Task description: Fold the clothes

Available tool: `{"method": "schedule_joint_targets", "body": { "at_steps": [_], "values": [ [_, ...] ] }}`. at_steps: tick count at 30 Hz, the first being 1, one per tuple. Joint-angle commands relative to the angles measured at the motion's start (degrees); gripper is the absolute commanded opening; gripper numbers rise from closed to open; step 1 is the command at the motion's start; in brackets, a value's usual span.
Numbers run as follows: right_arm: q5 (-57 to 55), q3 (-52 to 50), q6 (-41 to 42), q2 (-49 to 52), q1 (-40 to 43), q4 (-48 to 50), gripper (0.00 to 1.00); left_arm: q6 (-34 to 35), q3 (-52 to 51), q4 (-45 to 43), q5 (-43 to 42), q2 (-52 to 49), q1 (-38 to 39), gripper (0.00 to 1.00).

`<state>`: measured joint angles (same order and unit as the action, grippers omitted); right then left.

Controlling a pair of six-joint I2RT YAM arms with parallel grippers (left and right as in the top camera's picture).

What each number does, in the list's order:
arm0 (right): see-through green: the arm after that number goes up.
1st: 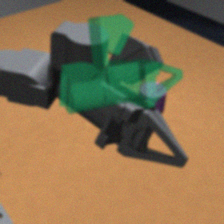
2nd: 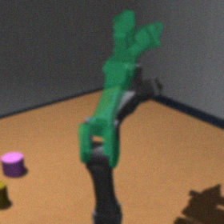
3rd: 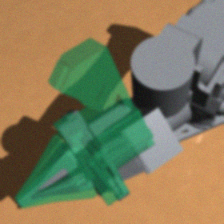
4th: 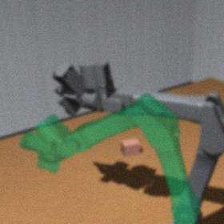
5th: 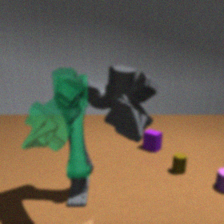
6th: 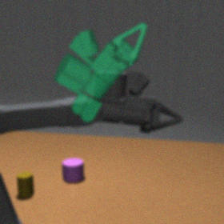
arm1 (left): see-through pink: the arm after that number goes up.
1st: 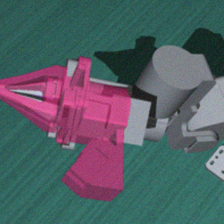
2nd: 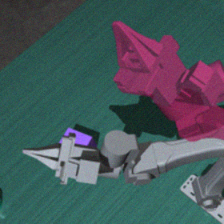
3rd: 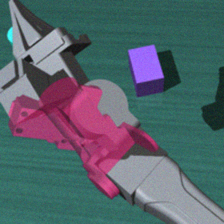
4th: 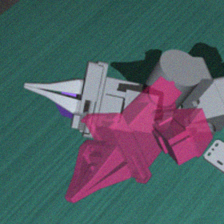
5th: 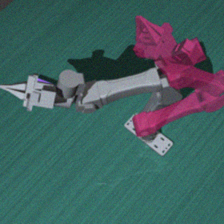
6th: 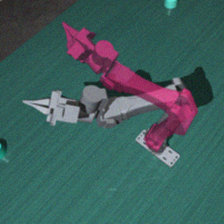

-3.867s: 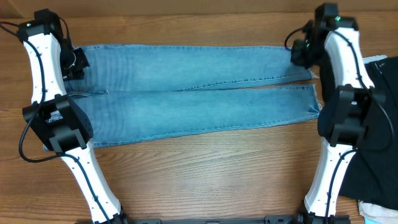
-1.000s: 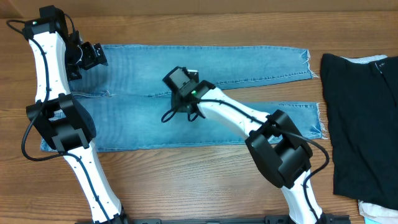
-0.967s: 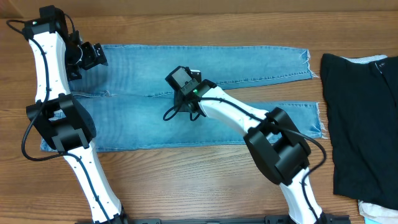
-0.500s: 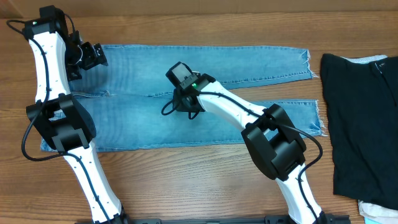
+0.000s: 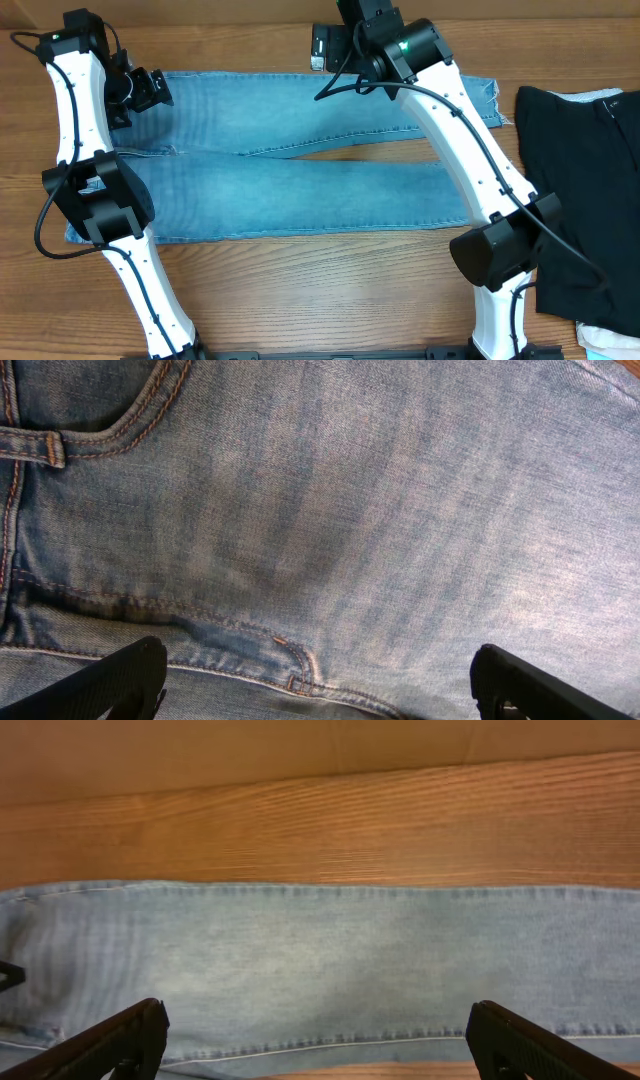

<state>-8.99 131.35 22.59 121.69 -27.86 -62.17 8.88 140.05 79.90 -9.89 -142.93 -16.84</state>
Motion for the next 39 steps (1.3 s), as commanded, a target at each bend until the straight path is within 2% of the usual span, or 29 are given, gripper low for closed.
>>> {"method": "schedule_joint_targets", "body": {
  "at_steps": [1,16,20,22,25,26,27,28,32,35,39],
  "values": [
    [-0.4,0.2,-0.3,0.2,0.2,0.3,1.0,0.3,0.8,-0.1,-0.4,2.4,0.4,1.0],
    [0.0,0.2,0.3,0.2,0.2,0.6,1.0,0.3,0.8,-0.1,-0.4,2.4,0.4,1.0],
    [4.1,0.2,0.3,0.2,0.2,1.2,1.0,0.7,0.8,-7.5,-0.9,2.4,0.4,1.0],
    [2.9,0.3,-1.7,0.1,0.3,-2.8,1.0,-1.7,0.8,0.2,-2.8,2.6,0.3,1.0],
    [2.4,0.4,-1.6,-0.4,2.8,-8.2,1.0,-2.5,0.8,5.9,-4.6,4.3,0.0,1.0],
    [2.4,0.4,-1.2,-0.9,4.2,-10.8,1.0,-2.7,0.8,6.7,-2.8,6.2,0.0,1.0],
    [2.4,0.4,1.3,-2.6,7.8,-16.7,0.92,-3.1,0.8,7.6,0.1,10.5,0.0,1.0],
    [2.4,0.4,2.7,-3.8,10.2,-20.3,0.88,-3.1,0.8,8.3,1.2,13.7,0.0,1.0],
    [2.4,0.3,4.5,-7.6,19.5,-33.7,0.9,-3.2,0.8,10.3,1.3,27.2,0.0,1.0],
    [9.1,-3.1,2.7,-10.1,25.6,-34.9,0.88,-3.3,0.8,15.8,1.3,34.7,0.7,1.0],
    [9.5,-10.7,4.0,-12.6,32.2,-34.9,0.89,-2.6,-3.7,16.9,1.5,41.7,1.0,1.0]
  ]
}}
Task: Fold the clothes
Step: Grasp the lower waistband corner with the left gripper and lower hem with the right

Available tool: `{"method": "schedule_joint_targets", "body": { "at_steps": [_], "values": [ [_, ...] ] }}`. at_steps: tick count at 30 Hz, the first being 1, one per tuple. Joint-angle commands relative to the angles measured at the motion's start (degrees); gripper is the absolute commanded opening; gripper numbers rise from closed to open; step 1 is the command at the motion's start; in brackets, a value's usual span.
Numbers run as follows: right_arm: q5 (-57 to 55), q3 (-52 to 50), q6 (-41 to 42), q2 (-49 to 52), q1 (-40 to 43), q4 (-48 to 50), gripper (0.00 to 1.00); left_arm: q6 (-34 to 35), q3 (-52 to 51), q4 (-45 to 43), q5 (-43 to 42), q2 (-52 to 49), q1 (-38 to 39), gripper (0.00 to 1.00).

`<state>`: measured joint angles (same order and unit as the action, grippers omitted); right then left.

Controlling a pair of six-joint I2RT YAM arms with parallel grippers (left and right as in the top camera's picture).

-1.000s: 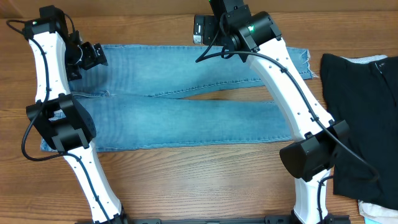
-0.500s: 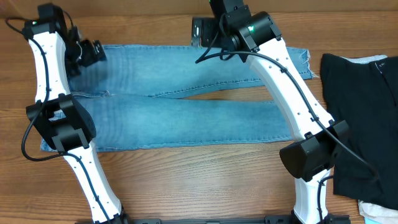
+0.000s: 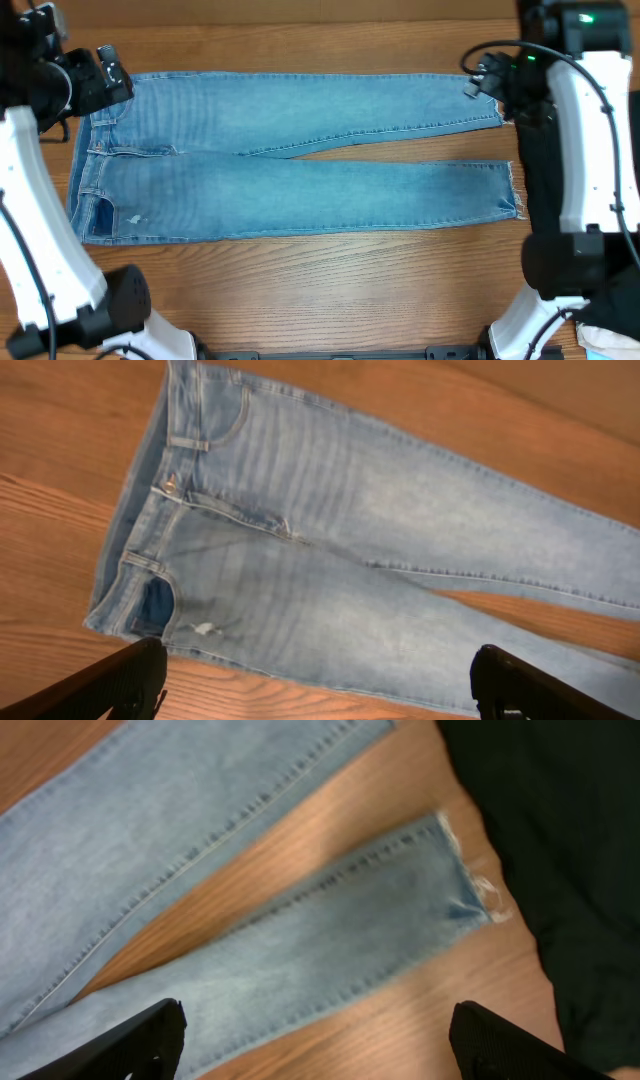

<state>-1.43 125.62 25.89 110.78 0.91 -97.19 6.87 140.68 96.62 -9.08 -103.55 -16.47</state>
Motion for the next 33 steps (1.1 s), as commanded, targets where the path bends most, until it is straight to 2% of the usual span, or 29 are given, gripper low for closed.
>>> {"method": "schedule_joint_targets", "body": {
  "at_steps": [1,4,8,10,14,18,21,23,25,26,29,30,31,33],
  "values": [
    [1.9,-8.5,0.6,-2.4,5.5,0.1,0.88,-0.6,-7.2,0.2,0.7,4.3,0.7,1.0],
    [1.0,-19.2,-0.7,-6.0,10.3,1.6,0.87,2.8,-22.3,-1.6,3.3,11.7,0.7,1.0],
    [1.2,-35.0,0.0,-11.6,14.8,9.2,0.86,6.2,-46.4,-13.3,6.3,20.6,0.6,1.0],
    [1.2,-42.6,2.5,-12.7,16.0,14.3,0.81,7.6,-56.7,-20.3,7.0,22.1,0.6,1.0],
    [1.7,-54.6,4.9,-12.7,16.2,25.3,0.79,8.6,-68.4,-29.6,6.9,20.3,0.6,1.0],
    [1.6,-62.6,8.1,-12.7,16.4,36.4,0.78,8.6,-71.3,-32.7,6.5,17.2,0.1,1.0],
    [2.6,-66.5,8.7,-12.7,16.4,44.3,0.71,8.6,-71.3,-33.0,6.1,15.1,0.1,1.0],
    [2.6,-67.9,8.7,-12.7,16.4,47.7,0.61,9.0,-71.3,-33.7,6.1,14.2,0.0,1.0],
    [2.6,-69.2,8.7,-12.7,16.4,50.6,0.43,10.1,-71.3,-34.0,7.1,13.4,0.0,1.0],
    [2.6,-70.0,8.7,-12.7,16.4,52.3,0.39,11.3,-71.4,-34.1,7.8,13.1,-0.1,1.0],
    [2.6,-71.0,10.0,-12.7,16.4,54.7,0.38,14.4,-71.4,-34.8,8.2,12.9,-0.1,1.0],
    [2.6,-71.1,10.0,-12.6,16.4,54.7,0.42,15.9,-71.4,-34.7,8.0,12.9,-0.4,1.0],
    [2.6,-71.1,10.0,-12.6,16.4,54.6,0.51,16.3,-71.4,-34.8,8.1,12.9,-0.9,1.0],
    [2.6,-71.1,10.0,-12.6,16.4,54.2,0.61,17.1,-71.4,-34.8,8.2,12.9,-2.3,1.0]
  ]
}}
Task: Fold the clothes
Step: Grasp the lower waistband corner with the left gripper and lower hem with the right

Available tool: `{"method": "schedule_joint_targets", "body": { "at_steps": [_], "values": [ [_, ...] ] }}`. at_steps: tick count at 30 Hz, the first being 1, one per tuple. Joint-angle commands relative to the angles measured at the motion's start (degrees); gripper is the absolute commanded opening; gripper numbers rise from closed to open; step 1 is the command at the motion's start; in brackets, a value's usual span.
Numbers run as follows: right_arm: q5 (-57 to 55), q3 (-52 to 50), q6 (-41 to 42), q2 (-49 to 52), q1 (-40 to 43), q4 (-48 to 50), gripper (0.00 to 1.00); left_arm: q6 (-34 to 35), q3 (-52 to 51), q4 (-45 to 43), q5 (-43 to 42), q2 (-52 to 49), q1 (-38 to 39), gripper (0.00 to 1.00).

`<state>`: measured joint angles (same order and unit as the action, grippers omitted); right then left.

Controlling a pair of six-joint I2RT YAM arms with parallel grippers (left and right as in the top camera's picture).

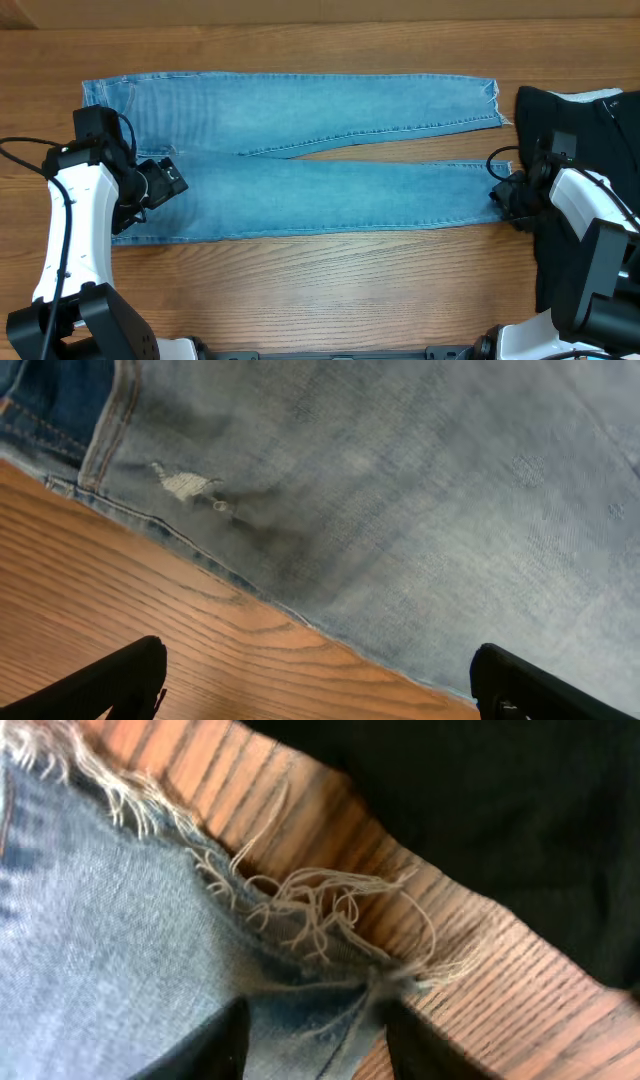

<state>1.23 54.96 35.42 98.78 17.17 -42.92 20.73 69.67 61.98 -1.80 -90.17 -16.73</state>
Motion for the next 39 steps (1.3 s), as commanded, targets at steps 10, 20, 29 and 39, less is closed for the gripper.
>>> {"method": "schedule_joint_targets", "body": {
  "at_steps": [10,20,29,39],
  "values": [
    [-1.1,-5.2,0.5,-0.6,0.1,5.9,0.4,5.1,-7.4,-8.8,1.2,-0.5,-15.9,1.0],
    [-1.1,-5.4,0.5,-0.6,0.1,8.0,0.36,8.9,-16.9,-20.8,2.9,-0.5,-26.5,1.0],
    [-1.1,-5.4,0.4,-0.6,0.1,10.4,0.33,11.3,-24.2,-37.7,1.9,-0.5,-27.1,0.77],
    [-1.1,-5.5,0.4,-0.6,0.1,11.8,0.34,12.3,-28.0,-48.2,-2.7,-5.8,-27.0,0.77]
  ]
}}
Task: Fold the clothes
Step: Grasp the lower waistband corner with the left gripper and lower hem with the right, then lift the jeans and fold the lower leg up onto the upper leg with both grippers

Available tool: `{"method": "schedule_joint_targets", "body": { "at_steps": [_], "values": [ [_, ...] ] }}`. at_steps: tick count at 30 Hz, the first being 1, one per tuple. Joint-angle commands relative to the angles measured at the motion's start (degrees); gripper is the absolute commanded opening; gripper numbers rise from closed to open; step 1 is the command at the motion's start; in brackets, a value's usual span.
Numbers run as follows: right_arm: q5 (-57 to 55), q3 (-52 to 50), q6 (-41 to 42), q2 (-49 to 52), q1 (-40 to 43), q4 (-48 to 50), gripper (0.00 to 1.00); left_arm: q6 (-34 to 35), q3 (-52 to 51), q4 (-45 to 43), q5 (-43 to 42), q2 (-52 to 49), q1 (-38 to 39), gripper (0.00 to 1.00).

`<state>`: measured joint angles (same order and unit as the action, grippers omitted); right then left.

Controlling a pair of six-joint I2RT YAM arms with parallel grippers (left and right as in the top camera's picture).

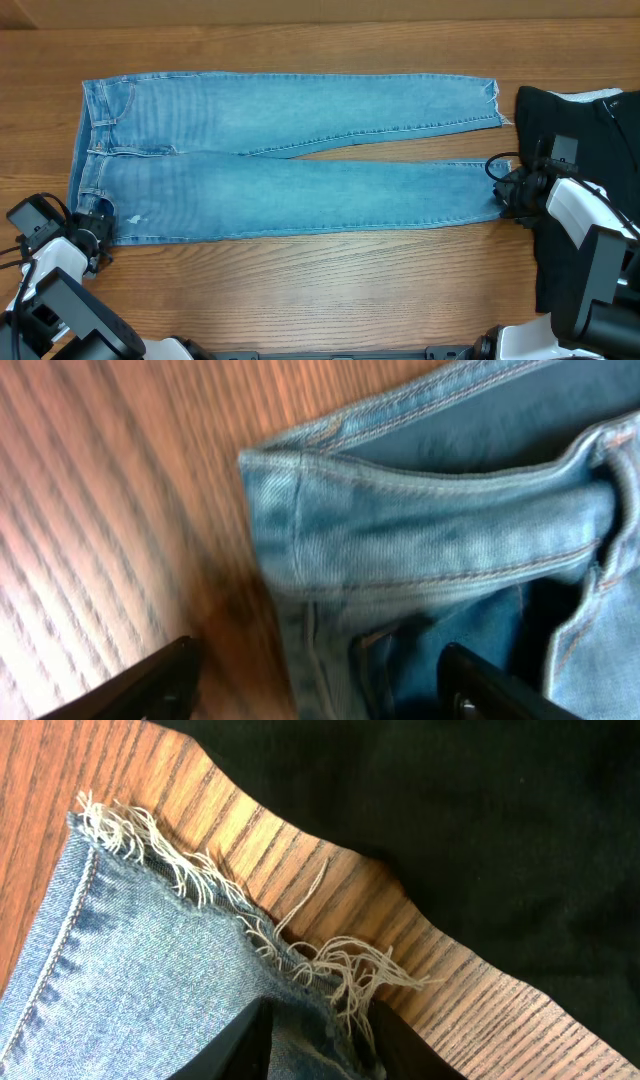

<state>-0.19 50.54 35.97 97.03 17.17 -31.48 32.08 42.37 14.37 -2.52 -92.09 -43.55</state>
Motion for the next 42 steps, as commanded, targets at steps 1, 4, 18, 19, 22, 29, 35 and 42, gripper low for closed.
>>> {"method": "schedule_joint_targets", "body": {
  "at_steps": [1,4,18,19,22,29,35,42],
  "values": [
    [0.3,-1.0,-0.1,1.1,0.1,0.3,0.34,0.9,-0.6,-1.4,-2.0,-5.8,-0.2,0.76],
    [0.3,-1.0,-0.1,1.1,0.1,0.4,0.34,0.9,-0.6,-2.2,-2.0,-9.4,-0.2,0.7],
    [0.3,-0.7,-0.1,1.1,0.1,-1.2,0.04,0.7,1.2,1.6,-8.4,-9.5,-0.3,0.04],
    [0.3,0.1,-0.1,1.1,0.1,-2.2,0.04,0.4,2.5,3.4,-9.3,-9.2,-0.3,0.04],
    [0.3,4.8,-0.4,1.1,0.1,-7.9,0.04,-2.4,9.9,14.3,-9.8,-8.2,-0.3,0.04],
    [2.1,20.9,-4.7,1.1,0.1,-22.8,0.04,-8.2,32.3,43.3,-8.9,-6.0,-0.3,0.04],
    [5.3,33.6,-4.9,1.1,0.1,-33.3,0.04,-10.5,45.5,57.6,-8.4,-2.3,-0.3,0.04],
    [5.3,46.8,-4.9,1.1,-1.3,-39.4,0.04,-11.2,60.2,71.5,1.0,-2.2,4.9,0.04]
  ]
}}
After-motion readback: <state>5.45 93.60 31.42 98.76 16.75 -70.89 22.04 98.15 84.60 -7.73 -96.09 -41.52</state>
